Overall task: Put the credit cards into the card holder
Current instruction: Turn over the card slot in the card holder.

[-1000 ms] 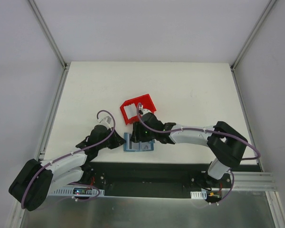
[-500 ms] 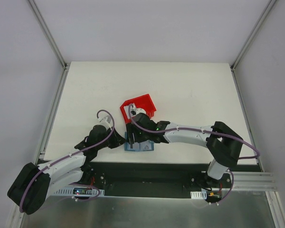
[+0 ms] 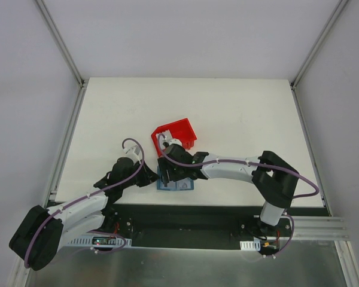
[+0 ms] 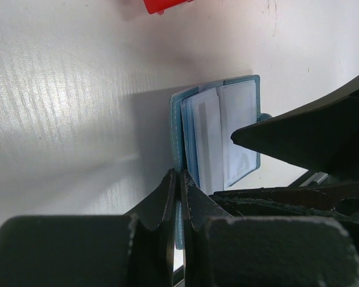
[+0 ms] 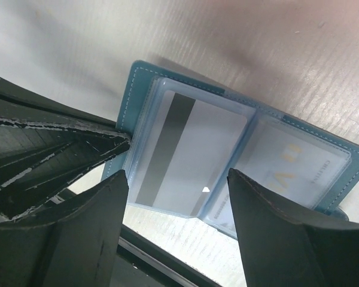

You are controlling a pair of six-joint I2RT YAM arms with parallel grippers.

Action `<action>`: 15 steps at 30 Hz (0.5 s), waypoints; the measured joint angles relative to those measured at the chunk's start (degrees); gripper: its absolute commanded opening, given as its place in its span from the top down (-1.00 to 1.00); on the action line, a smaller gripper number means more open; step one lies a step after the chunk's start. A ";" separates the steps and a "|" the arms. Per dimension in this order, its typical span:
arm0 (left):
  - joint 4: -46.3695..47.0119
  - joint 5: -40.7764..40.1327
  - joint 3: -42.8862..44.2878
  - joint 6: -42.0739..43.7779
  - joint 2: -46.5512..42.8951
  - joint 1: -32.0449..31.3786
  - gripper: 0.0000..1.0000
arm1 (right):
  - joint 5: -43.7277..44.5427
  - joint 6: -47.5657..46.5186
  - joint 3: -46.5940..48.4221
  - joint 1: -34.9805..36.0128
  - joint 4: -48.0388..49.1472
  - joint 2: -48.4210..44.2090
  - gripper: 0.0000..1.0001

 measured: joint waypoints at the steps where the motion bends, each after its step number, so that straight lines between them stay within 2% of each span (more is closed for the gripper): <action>1: -0.02 0.02 0.00 0.02 -0.04 0.00 1.00 | 0.02 -0.02 0.13 0.04 -0.02 0.07 -0.42; 15: -0.02 0.20 0.00 0.04 -0.31 0.00 1.00 | 0.61 -0.37 2.38 0.26 -2.01 2.69 -0.42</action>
